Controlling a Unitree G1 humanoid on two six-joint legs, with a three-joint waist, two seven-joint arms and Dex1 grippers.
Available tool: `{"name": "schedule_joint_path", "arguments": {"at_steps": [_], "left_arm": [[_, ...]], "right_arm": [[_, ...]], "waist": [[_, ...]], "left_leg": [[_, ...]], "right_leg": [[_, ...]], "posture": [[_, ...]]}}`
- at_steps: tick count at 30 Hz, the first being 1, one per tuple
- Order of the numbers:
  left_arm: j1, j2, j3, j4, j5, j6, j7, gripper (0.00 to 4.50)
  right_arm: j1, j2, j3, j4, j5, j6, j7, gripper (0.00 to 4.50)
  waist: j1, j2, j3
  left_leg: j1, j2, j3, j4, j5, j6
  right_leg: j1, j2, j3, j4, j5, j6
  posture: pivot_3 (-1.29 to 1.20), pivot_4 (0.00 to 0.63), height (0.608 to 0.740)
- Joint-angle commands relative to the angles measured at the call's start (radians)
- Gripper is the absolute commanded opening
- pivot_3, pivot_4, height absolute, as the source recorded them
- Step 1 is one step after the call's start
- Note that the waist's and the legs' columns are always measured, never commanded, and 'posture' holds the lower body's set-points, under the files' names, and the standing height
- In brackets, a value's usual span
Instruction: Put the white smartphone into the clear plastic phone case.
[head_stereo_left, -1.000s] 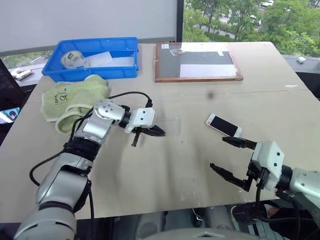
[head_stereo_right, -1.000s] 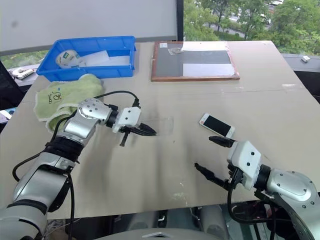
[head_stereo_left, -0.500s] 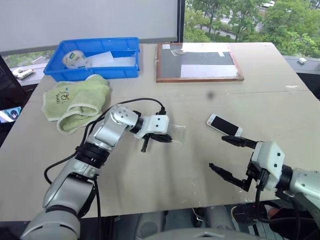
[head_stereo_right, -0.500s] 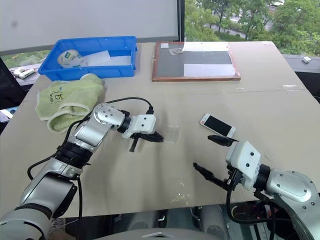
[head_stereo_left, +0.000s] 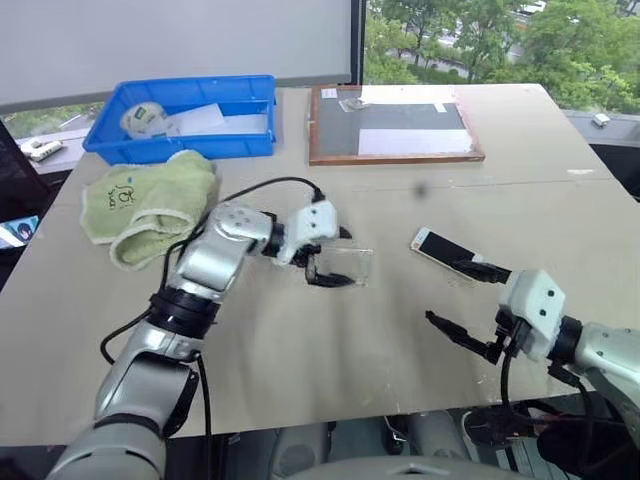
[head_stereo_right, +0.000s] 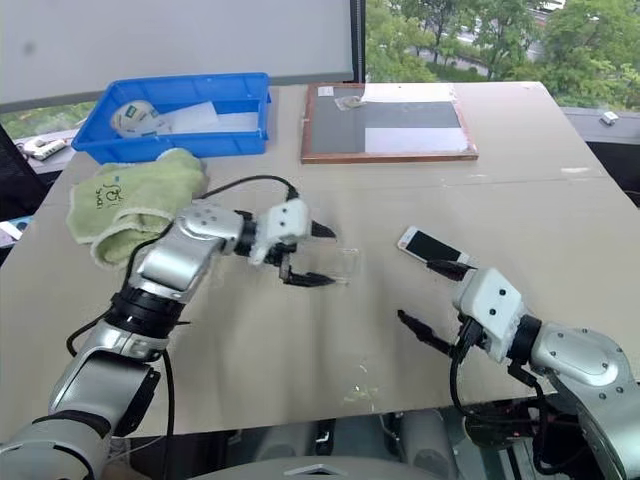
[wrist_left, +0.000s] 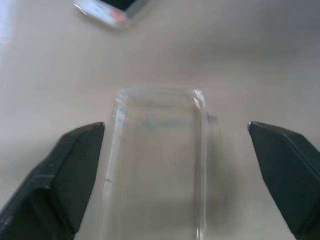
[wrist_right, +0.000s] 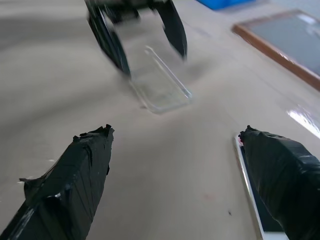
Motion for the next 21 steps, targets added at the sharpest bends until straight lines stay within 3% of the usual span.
{"name": "schedule_joint_path", "arguments": {"at_steps": [1, 7, 21], "left_arm": [[0.066, -0.016, 0.145, -0.131, -0.153, 0.076, 0.059, 4.46], [0.191, 0.027, 0.289, -0.268, -0.381, 0.222, 0.049, 4.46], [0.466, 0.124, 0.371, -0.461, -0.462, 0.159, 0.101, 4.46]], "right_arm": [[-0.065, 0.002, -0.017, 0.065, -0.011, 0.078, -0.056, 4.5], [-0.183, -0.002, 0.017, 0.233, -0.069, 0.119, -0.084, 4.5], [-0.519, 0.091, 0.201, 0.733, -0.156, 0.063, 0.04, 4.5]], "waist": [[-0.005, 0.0, 0.0], [-0.012, 0.0, 0.0], [-0.013, 0.001, 0.001]], "left_leg": [[0.0, 0.0, 0.0, 0.0, 0.0, 0.0], [0.001, 0.0, 0.0, 0.0, 0.0, 0.0], [0.001, -0.001, 0.001, -0.001, 0.0, 0.0]], "right_leg": [[0.0, 0.0, 0.0, 0.0, 0.0, 0.0], [0.0, 0.0, 0.001, 0.001, 0.0, 0.0], [-0.001, 0.001, 0.003, 0.001, 0.0, 0.0]], "posture": [[0.0, 0.15, 0.74], [0.0, 0.15, 0.74], [0.0, 0.15, 0.74]]}}
